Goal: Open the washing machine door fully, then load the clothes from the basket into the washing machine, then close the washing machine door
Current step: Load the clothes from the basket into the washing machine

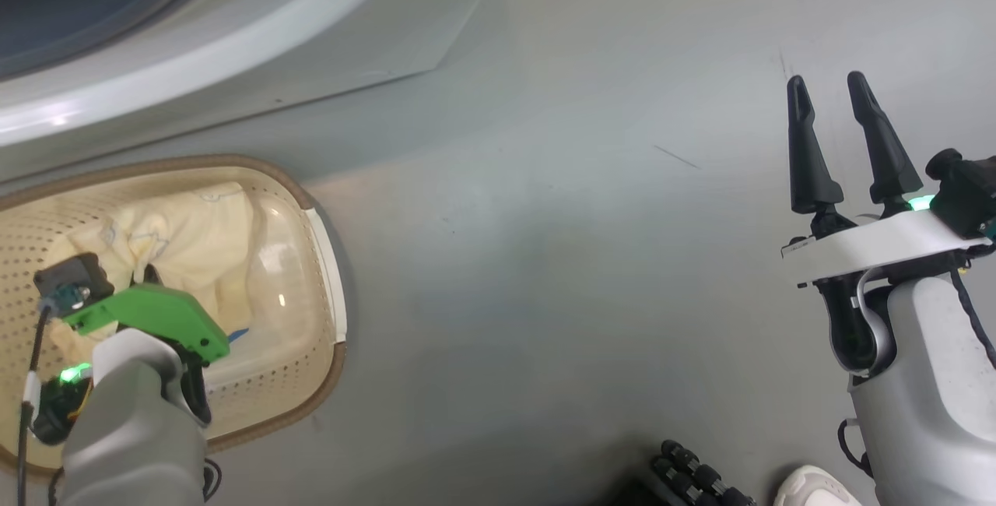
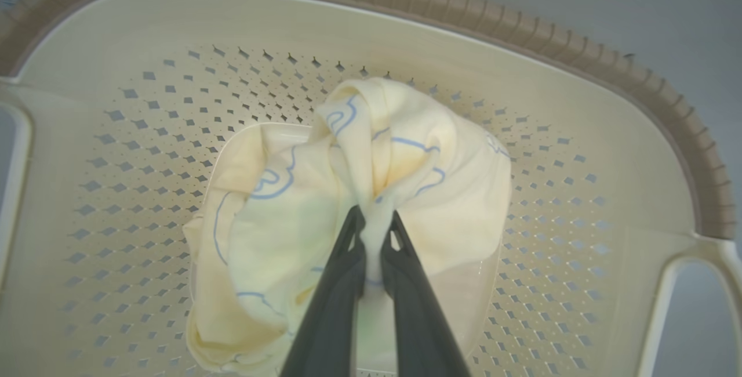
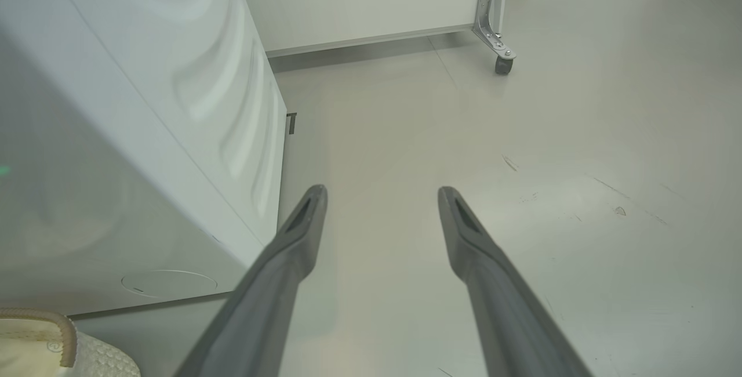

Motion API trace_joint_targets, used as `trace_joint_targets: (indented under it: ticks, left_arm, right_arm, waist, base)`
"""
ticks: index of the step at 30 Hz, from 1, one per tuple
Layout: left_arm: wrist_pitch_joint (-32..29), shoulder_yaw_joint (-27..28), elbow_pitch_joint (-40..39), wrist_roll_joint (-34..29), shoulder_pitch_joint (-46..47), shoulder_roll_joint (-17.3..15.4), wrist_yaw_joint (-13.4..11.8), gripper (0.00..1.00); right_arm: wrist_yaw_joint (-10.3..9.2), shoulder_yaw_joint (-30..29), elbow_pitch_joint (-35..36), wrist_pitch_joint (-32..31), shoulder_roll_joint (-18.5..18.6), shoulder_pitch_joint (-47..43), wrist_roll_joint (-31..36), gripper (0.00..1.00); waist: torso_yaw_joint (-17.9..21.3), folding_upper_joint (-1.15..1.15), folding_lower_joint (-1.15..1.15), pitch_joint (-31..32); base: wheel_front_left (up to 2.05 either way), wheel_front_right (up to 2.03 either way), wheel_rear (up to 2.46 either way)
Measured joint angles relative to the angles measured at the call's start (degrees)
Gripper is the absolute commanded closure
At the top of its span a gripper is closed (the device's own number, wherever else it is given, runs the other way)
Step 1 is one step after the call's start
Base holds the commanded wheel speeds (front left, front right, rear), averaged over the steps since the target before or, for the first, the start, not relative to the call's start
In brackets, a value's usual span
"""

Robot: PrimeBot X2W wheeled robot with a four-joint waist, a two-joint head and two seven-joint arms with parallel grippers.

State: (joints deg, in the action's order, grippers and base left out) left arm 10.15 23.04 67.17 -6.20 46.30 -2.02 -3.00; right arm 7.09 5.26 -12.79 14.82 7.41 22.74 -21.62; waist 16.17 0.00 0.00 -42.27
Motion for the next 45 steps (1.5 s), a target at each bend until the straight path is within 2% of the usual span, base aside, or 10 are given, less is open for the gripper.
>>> trace_joint_targets:
  ticks: [16, 26, 31, 45]
  left_arm:
    - [3.1, -1.4, 2.3, 1.9, -7.5, 0.3, 2.5, 1.0]
    - [3.7, -3.2, 4.6, 4.6, -11.4, 0.4, 6.5, 1.0]
    - [4.0, -4.0, 5.2, 6.8, -12.9, 0.4, 7.3, 1.0]
    - [4.0, -8.5, 1.8, 11.3, -15.2, 0.5, 9.4, 1.0]
  right_arm:
    - [0.0, -0.6, -1.4, 0.0, 0.5, -6.9, 1.0, 0.0]
    - [0.0, 0.0, -2.6, 0.0, 1.2, -11.9, 1.7, 0.0]
    - [0.0, 0.0, -2.8, 0.0, 1.8, -14.5, 2.0, 0.0]
    - [0.0, 0.0, -2.7, 0.0, 2.3, -19.0, 2.4, 0.0]
  waist:
    - [-2.4, 0.0, 0.0, 13.6]
    - [-3.5, 0.0, 0.0, 21.8]
    - [-3.9, 0.0, 0.0, 25.9]
    - [-5.5, 0.0, 0.0, 34.4]
  base:
    - [0.0, 0.0, 0.0]
    - [0.0, 0.0, 0.0]
    - [0.0, 0.0, 0.0]
    - [0.0, 0.0, 0.0]
